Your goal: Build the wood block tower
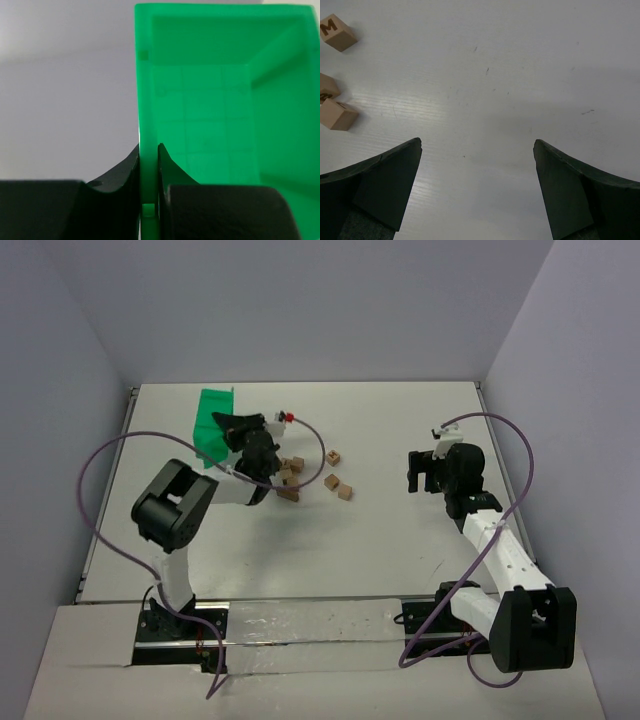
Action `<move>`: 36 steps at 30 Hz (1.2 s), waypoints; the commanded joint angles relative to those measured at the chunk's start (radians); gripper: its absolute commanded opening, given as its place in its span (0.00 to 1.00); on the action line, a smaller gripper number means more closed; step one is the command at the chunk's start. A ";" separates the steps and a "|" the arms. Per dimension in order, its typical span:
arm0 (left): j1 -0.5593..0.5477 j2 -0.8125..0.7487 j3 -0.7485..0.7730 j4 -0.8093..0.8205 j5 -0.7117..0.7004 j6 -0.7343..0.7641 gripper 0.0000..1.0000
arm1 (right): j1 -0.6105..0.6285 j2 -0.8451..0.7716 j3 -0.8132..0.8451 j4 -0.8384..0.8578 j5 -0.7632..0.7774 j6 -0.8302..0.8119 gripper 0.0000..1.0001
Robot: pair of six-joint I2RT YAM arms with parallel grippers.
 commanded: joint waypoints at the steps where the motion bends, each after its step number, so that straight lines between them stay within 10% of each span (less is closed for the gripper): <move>1: 0.031 -0.225 0.257 -0.782 0.004 -0.769 0.00 | 0.004 -0.007 0.041 0.007 0.018 0.006 1.00; 5: 0.067 -0.181 0.717 -1.621 0.245 -1.398 0.00 | 0.004 0.002 0.043 0.012 0.018 0.006 1.00; 11: 0.150 -0.106 0.969 -1.854 0.603 -1.730 0.00 | 0.004 0.019 0.051 0.015 0.011 0.014 1.00; 22: 0.161 0.012 1.139 -1.780 0.799 -2.144 0.00 | 0.004 0.028 0.054 0.019 0.032 0.010 1.00; 36: 0.161 0.218 1.186 -1.515 0.733 -2.233 0.00 | 0.004 0.053 0.054 0.025 0.042 0.009 1.00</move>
